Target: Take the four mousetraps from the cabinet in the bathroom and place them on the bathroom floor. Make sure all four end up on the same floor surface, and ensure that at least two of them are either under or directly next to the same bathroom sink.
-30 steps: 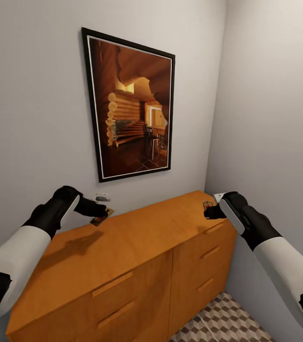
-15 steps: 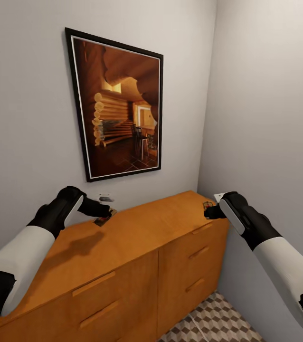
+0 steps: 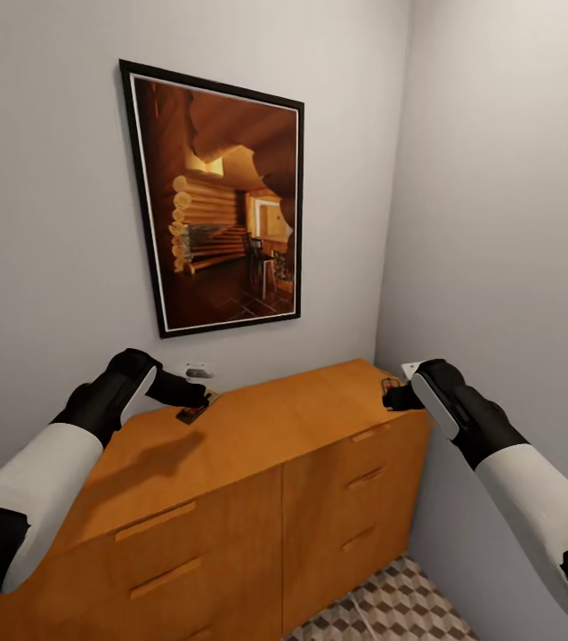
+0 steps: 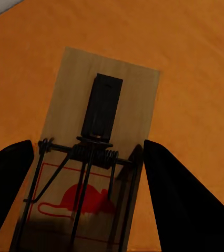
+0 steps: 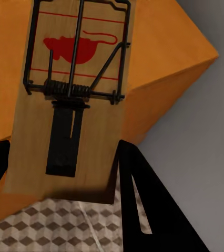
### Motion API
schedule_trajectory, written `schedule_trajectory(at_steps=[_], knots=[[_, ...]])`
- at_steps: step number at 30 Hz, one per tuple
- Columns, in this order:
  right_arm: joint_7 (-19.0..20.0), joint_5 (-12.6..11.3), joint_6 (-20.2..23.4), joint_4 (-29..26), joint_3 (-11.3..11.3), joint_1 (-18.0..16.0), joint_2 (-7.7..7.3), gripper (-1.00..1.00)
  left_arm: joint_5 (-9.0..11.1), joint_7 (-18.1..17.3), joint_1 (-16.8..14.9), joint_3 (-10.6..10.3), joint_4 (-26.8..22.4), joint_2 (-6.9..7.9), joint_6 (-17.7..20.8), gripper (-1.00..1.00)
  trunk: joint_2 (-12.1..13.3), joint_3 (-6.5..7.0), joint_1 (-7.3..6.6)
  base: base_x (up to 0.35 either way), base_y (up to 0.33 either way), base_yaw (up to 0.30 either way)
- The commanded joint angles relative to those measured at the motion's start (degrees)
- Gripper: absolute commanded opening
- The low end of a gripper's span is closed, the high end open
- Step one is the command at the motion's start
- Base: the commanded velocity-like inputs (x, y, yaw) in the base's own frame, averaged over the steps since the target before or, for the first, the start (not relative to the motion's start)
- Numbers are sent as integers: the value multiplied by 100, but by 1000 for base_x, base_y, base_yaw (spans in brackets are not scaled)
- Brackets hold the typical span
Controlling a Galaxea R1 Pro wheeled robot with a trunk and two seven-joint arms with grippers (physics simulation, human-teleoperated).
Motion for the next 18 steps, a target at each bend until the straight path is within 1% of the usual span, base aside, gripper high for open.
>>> schedule_trajectory(at_steps=[1,4,7,9,10,11,12,14,16,18], knots=[[-58,-78,14,-8,21,-5,-10,-100,43,25,-7,-25,-2,5,22,-100,-4,-8,0,0,-51,269],[-58,-78,14,-8,22,-5,-11,-100,34,30,-7,-25,11,10,17,-100,-4,-8,0,0,-23,270],[-58,-78,14,-8,21,-5,-8,-100,22,179,-7,-18,76,12,15,-100,-4,-8,0,0,-6,271],[-59,-78,14,-8,24,-5,-5,-100,22,497,-7,-17,77,9,10,-100,-4,-8,0,0,-2,271],[-59,-78,14,-8,24,-5,-5,-100,23,600,-7,-17,72,8,9,-100,-4,-8,0,0,-1,272],[-59,-78,14,-8,25,-5,-2,-100,44,1042,-7,-4,42,6,0,-100,-4,-8,0,0,-1,272],[-59,-78,14,-11,25,-5,1,-100,53,1243,-7,4,32,5,-5,-100,-4,-8,0,0,0,272],[-59,-74,14,-17,26,-5,3,-100,64,1484,-7,13,24,-6,-8,-100,-4,-8,0,0,0,272],[-59,-76,14,-21,30,-5,5,-100,75,1653,-7,20,22,-62,-10,-100,-4,-8,0,0,0,272],[-62,-68,14,-23,30,-5,-2,-100,82,1873,-7,60,23,-206,-14,-100,-4,-8,0,0,0,272]])
